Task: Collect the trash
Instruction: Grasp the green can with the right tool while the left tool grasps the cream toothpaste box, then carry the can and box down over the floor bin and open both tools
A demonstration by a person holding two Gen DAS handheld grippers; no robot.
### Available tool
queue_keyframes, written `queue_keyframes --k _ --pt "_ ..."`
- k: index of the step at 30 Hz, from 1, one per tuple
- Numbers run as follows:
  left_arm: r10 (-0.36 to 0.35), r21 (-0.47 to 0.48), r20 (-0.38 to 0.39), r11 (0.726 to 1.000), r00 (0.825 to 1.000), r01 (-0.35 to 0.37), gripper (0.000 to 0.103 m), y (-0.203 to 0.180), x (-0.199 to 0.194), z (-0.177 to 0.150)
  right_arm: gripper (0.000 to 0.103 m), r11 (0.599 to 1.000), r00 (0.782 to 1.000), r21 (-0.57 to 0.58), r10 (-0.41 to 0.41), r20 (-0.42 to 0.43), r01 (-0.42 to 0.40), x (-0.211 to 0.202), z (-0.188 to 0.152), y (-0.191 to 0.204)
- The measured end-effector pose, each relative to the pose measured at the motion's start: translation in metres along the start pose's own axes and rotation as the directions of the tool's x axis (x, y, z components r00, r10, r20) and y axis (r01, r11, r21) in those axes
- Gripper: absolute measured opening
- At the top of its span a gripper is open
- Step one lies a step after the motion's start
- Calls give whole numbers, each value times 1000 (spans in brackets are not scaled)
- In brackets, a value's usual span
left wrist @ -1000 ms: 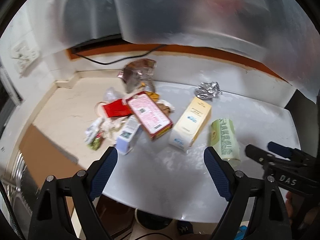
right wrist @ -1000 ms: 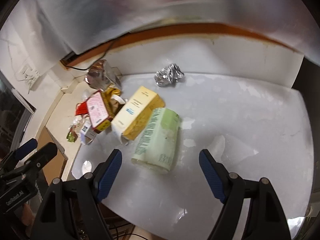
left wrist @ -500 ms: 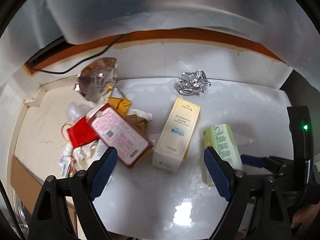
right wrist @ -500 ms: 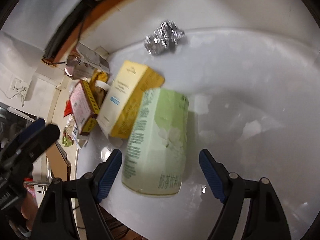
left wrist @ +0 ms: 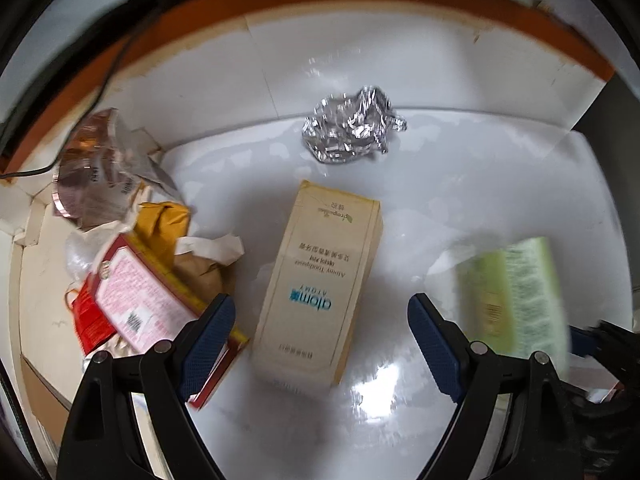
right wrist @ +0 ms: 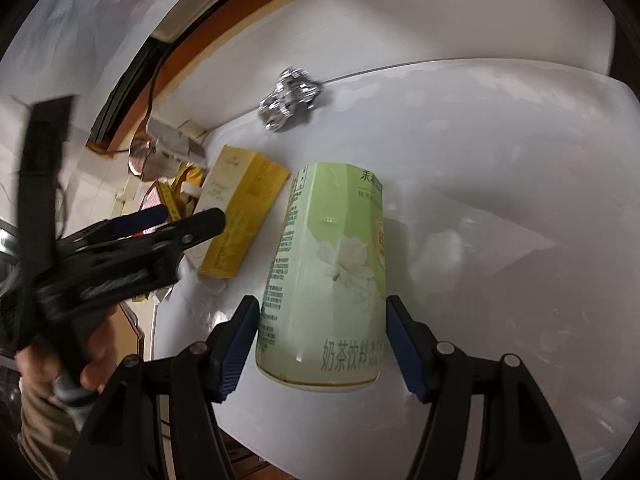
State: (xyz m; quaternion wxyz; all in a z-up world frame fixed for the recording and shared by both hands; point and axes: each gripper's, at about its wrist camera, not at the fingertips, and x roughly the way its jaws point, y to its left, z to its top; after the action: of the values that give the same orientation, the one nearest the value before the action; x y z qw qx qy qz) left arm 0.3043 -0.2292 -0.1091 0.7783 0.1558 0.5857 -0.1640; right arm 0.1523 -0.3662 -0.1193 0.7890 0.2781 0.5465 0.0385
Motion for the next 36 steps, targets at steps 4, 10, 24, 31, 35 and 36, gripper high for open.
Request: queue_keyframes --k 4,10,24,31,35,36 --pt "1 3 -52 1000 999 -1 79 -5 22 8 64 1000 1000 11 -13 17 13 -9 -6 -10" --pt "-16 -27 -67 1000 998 14 51 -10 32 4 64 1000 999 -13 -25 28 25 -13 -17 -9" --pt "-68 -92 92 993 993 76 51 -2 -61 -70 64 993 998 -114 -28 54 34 -19 -42 25" --pt "-80 -174 126 980 989 101 51 26 -95 -148 64 987 997 -153 -27 72 38 -29 -72 50" --pt "-91 -227 146 966 985 122 51 41 -116 -204 64 982 997 -182 -30 67 42 -33 -99 70" --pt "-85 -236 149 964 985 119 51 45 -120 -216 64 980 998 -194 -32 59 43 -32 -107 77"
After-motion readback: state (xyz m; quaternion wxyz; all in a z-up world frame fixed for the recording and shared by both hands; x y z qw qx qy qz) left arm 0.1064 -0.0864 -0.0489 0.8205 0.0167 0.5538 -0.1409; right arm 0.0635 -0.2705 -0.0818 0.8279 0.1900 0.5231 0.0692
